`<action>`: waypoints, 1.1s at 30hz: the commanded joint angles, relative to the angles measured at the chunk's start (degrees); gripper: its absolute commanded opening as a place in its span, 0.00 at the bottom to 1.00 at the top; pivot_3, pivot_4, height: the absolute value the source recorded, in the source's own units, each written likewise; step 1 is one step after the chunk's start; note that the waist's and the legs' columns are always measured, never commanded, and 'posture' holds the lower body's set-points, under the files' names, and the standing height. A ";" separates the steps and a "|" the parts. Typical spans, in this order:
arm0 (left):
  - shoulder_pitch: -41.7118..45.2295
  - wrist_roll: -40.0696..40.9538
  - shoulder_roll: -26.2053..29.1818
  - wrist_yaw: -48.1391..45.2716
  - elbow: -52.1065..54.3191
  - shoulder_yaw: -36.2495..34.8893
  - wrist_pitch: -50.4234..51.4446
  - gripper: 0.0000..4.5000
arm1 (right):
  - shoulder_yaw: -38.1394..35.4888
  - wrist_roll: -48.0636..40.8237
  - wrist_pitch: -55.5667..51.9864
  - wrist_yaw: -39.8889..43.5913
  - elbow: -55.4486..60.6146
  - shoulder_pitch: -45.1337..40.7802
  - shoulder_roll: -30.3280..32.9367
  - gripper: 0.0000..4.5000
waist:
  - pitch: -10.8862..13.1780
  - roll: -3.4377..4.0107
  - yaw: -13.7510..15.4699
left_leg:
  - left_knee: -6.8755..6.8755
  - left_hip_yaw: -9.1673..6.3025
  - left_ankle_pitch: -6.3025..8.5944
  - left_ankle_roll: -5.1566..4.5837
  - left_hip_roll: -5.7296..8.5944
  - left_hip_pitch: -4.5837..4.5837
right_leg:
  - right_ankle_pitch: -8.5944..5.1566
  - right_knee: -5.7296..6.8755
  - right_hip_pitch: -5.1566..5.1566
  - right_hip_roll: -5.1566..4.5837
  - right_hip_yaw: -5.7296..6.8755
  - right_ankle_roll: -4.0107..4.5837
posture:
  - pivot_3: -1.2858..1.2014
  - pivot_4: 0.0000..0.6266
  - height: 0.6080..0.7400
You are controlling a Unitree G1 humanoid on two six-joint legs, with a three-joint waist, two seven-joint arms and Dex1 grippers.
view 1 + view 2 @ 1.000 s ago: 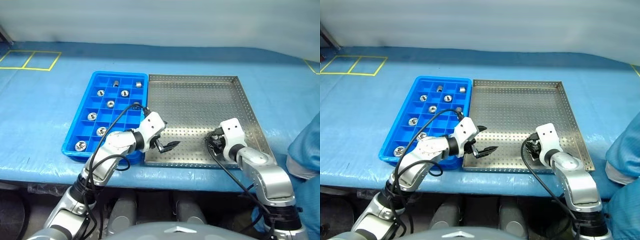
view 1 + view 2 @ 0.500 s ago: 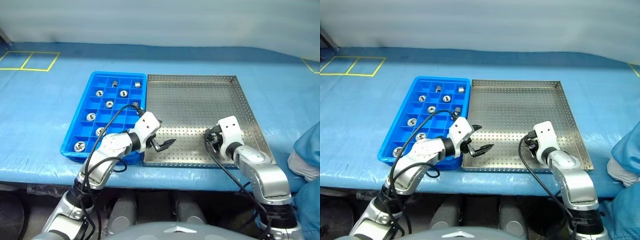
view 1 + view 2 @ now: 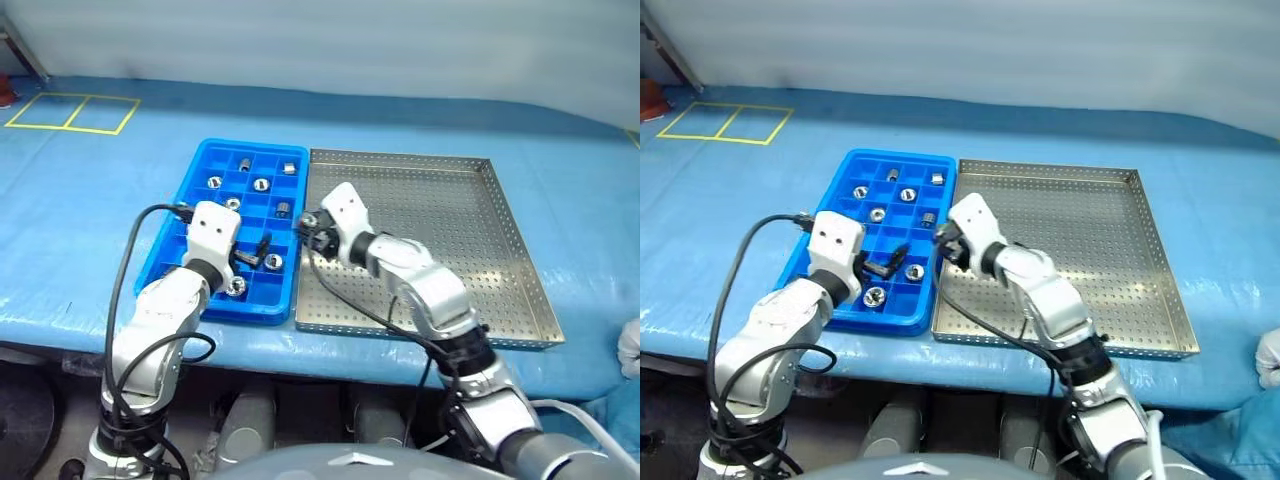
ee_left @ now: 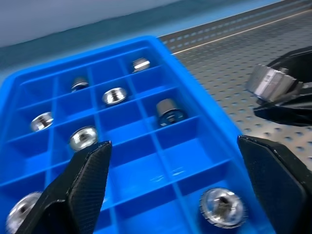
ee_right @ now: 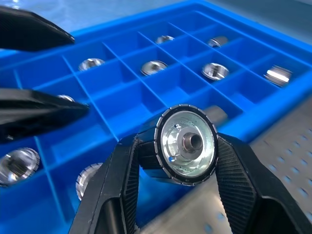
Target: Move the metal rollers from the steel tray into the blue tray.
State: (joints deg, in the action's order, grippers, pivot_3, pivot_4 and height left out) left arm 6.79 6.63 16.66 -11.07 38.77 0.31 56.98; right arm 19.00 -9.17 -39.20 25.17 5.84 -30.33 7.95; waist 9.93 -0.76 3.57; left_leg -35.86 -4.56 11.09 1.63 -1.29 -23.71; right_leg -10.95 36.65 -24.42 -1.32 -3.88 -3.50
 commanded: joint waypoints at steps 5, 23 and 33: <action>-6.12 1.67 1.39 -1.19 6.64 2.02 0.66 1.00 | 2.24 2.72 8.97 1.71 -7.54 -3.50 -3.76 0.42 | 0.01 -0.01 3.07 | 0.10 -0.02 -0.01 0.04 0.00 -0.01 | -0.06 0.02 -0.07 0.00 0.03 0.08 | 0.70 0.24 1.00; -6.67 1.76 2.49 -2.85 6.61 5.17 -0.29 1.00 | -1.13 5.52 19.90 3.59 -30.76 -12.70 -8.00 0.42 | 0.01 -0.02 5.48 | 0.47 -0.02 -0.09 0.17 -0.02 0.04 | -0.19 0.09 -0.23 0.02 0.07 0.28 | 0.70 0.24 1.00; -4.17 1.63 1.84 -3.45 3.76 7.02 -2.59 1.00 | -4.71 6.00 20.31 1.40 -24.44 -10.14 -6.45 0.86 | 0.01 -0.01 5.51 | 0.46 -0.03 -0.10 0.19 -0.03 0.05 | -0.20 0.10 -0.23 0.03 0.09 0.29 | 0.68 0.24 1.00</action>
State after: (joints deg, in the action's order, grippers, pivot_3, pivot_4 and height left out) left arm 1.58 7.91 18.59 -14.17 42.42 6.55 56.03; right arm 16.24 -2.84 -19.88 27.16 -23.68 -40.65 1.23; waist 9.94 -0.78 9.08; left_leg -35.40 -4.58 10.99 1.83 -1.32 -23.67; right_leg -11.15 36.73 -24.65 -1.29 -3.80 -3.21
